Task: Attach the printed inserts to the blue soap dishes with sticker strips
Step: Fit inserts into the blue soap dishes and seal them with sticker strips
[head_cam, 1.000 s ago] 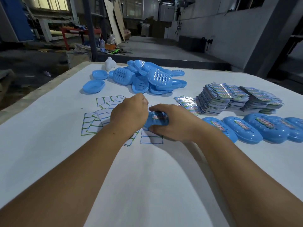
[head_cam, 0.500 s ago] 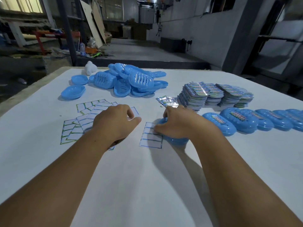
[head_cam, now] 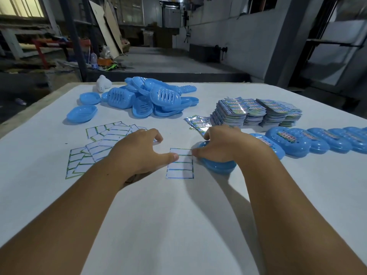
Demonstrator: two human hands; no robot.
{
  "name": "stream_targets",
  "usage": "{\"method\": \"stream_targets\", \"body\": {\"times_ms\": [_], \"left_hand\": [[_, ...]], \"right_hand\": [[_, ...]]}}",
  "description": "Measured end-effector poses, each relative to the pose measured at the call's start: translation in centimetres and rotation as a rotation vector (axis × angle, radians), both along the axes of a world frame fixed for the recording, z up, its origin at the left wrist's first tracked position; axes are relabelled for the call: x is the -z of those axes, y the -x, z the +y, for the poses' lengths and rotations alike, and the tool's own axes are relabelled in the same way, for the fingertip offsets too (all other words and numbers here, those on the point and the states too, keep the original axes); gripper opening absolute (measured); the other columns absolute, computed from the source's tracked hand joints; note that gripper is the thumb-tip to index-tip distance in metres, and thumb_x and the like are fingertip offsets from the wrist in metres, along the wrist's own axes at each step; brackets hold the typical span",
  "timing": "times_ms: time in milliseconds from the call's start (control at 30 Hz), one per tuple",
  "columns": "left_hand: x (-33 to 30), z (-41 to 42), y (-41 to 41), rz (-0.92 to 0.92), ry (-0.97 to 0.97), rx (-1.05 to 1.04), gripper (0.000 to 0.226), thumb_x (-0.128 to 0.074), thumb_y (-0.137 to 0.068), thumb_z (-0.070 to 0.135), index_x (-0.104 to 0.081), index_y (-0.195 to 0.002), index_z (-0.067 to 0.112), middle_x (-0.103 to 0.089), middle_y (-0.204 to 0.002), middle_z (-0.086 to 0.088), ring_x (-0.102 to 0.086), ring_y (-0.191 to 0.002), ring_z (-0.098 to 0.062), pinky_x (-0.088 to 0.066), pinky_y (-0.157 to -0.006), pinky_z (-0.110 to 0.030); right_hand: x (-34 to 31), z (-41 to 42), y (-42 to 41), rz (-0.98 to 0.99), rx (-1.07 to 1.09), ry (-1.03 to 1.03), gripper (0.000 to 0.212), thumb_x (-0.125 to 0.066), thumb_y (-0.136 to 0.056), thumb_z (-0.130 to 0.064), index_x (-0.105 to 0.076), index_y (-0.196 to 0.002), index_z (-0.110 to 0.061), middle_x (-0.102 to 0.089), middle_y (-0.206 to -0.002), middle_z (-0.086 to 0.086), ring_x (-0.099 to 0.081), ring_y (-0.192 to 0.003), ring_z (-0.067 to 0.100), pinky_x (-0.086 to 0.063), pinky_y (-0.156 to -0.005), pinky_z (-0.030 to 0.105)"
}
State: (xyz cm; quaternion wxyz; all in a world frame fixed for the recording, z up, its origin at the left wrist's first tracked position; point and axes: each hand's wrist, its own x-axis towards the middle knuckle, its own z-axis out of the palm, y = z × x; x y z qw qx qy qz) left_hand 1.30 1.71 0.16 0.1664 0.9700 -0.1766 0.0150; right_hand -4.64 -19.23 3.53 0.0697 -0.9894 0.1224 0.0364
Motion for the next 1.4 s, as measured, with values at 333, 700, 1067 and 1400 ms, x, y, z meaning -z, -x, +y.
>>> {"method": "stream_targets", "body": {"times_ms": [333, 700, 1067, 1400], "left_hand": [[-2.0, 4.5, -1.5, 0.145, 0.09, -0.123, 0.077, -0.086, -0.053, 0.069, -0.055, -0.118, 0.041, -0.055, -0.117, 0.009, -0.056, -0.097, -0.005, -0.044, -0.074, -0.025], [-2.1, 5.4, -2.1, 0.165, 0.166, -0.194, 0.061, -0.079, -0.064, 0.07, -0.059, -0.112, 0.039, -0.052, -0.108, 0.009, -0.055, -0.101, -0.014, -0.044, -0.082, -0.033], [-0.6, 3.1, -1.8, -0.232, 0.318, -0.232, 0.015, -0.062, -0.094, 0.039, -0.066, -0.1, 0.026, -0.064, -0.095, 0.003, -0.059, -0.093, -0.018, -0.051, -0.076, -0.035], [0.0, 2.8, -2.5, -0.366, 0.266, -0.164, 0.014, -0.058, -0.095, 0.035, -0.066, -0.101, 0.024, -0.063, -0.097, 0.002, -0.054, -0.096, -0.018, -0.052, -0.082, -0.038]], "right_hand": [[-0.7, -1.4, 0.7, -0.016, 0.078, -0.033, 0.051, -0.052, -0.092, -0.023, -0.044, -0.142, -0.028, -0.038, -0.147, 0.014, -0.031, -0.136, 0.043, -0.037, -0.096, 0.044], [0.4, -1.5, -0.8, -0.114, 0.052, 0.007, 0.026, -0.062, -0.083, -0.042, -0.059, -0.101, -0.023, -0.059, -0.122, 0.011, -0.048, -0.121, 0.037, -0.037, -0.088, 0.036], [2.2, 0.5, -4.6, -0.343, 0.019, -0.011, 0.041, -0.056, -0.091, -0.039, -0.062, -0.124, -0.015, -0.067, -0.117, 0.009, -0.047, -0.118, 0.039, -0.043, -0.091, 0.041], [-0.1, 5.9, -11.1, -0.559, -0.131, 0.04, 0.053, -0.058, -0.095, -0.037, -0.045, -0.142, -0.016, -0.054, -0.138, 0.009, -0.048, -0.123, 0.033, -0.044, -0.099, 0.044]]}}
